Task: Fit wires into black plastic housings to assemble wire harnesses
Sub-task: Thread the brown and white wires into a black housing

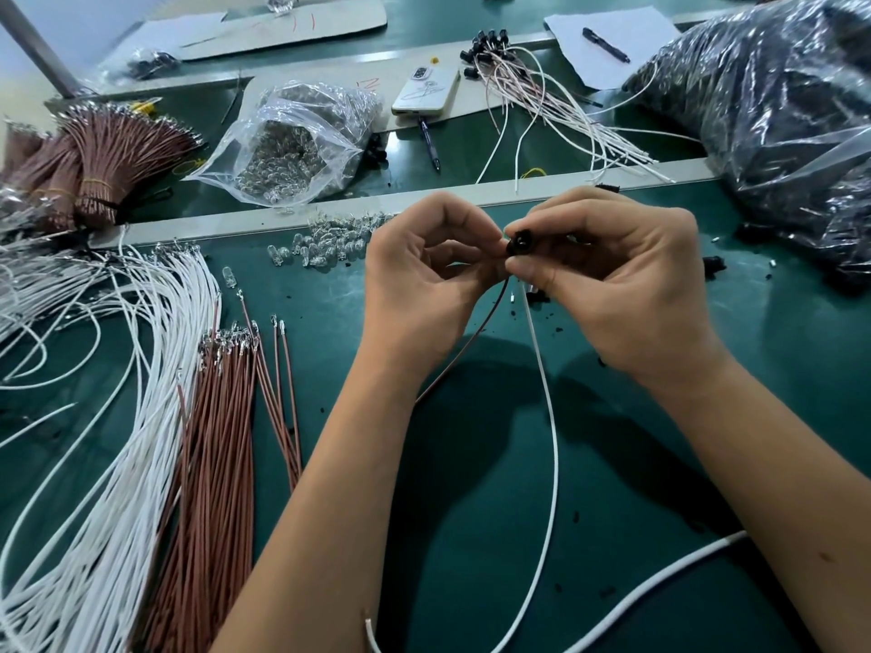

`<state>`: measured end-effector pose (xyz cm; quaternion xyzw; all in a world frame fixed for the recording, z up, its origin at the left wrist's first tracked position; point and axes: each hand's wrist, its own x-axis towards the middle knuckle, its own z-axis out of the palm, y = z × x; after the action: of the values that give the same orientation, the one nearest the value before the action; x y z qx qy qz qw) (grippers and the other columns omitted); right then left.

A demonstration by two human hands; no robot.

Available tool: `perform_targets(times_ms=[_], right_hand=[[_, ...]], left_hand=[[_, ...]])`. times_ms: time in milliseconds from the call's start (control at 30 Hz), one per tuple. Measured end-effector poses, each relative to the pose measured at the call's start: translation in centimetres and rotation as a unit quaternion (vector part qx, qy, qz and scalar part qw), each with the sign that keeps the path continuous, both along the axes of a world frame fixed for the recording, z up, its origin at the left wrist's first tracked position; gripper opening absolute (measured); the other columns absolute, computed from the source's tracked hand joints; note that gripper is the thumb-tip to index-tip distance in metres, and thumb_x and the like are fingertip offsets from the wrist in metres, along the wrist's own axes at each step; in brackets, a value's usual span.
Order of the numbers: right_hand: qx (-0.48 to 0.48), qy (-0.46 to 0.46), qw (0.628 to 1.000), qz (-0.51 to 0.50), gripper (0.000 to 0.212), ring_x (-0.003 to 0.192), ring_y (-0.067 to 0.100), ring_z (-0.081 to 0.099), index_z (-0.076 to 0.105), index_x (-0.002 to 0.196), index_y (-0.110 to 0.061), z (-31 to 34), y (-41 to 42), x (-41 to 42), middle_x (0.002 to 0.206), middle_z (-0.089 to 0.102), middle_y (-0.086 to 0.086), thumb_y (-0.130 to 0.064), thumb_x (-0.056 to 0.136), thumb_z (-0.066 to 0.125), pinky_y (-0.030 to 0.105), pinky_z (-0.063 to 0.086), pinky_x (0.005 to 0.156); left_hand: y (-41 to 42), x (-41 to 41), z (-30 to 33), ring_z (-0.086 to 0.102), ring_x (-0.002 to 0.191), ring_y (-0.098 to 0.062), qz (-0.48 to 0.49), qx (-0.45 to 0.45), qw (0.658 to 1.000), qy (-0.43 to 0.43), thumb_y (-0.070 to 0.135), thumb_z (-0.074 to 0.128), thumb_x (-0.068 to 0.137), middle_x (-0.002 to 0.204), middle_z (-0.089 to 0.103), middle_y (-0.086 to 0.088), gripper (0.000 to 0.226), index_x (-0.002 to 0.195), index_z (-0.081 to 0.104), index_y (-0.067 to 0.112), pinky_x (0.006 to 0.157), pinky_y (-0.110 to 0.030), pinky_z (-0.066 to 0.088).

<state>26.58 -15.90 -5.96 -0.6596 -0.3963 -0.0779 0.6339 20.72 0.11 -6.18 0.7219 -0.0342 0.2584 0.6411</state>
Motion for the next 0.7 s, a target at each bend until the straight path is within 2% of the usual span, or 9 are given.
perform_targets(times_ms=[133, 400, 700], right_hand=[[0.006, 0.000, 1.000, 0.003, 0.025, 0.085, 0.017, 0.071, 0.076, 0.103, -0.005, -0.12, 0.04, 0.02, 0.095, 0.072, 0.012, 0.004, 0.081, 0.083, 0.026, 0.057, 0.080], [0.009, 0.008, 1.000, 0.011, 0.027, 0.087, 0.025, 0.072, 0.076, 0.104, -0.012, -0.56, 0.14, 0.31, 0.096, 0.073, 0.012, 0.005, 0.083, 0.082, 0.032, 0.058, 0.081], [0.004, 0.019, 1.000, 0.011, 0.025, 0.087, 0.020, 0.071, 0.076, 0.104, -0.007, -0.60, 0.09, 0.38, 0.096, 0.073, 0.012, 0.005, 0.082, 0.081, 0.029, 0.057, 0.082]], left_hand=[[0.03, 0.05, -0.14, 0.067, 0.071, -0.011, 0.002, 0.008, 1.000, 0.000, -0.012, 0.079, 0.075, 0.077, 0.070, -0.001, 0.029, 0.082, 0.064, 0.011, 0.070, -0.026, 0.053], [0.06, 0.05, -0.37, 0.068, 0.072, -0.017, 0.016, 0.036, 0.999, -0.012, -0.015, 0.078, 0.076, 0.079, 0.070, -0.008, 0.028, 0.083, 0.065, 0.009, 0.071, -0.030, 0.056], [-0.14, -0.05, -0.21, 0.071, 0.073, -0.015, 0.020, 0.025, 0.999, -0.012, -0.014, 0.081, 0.074, 0.080, 0.073, -0.006, 0.028, 0.083, 0.066, 0.007, 0.072, -0.027, 0.057]])
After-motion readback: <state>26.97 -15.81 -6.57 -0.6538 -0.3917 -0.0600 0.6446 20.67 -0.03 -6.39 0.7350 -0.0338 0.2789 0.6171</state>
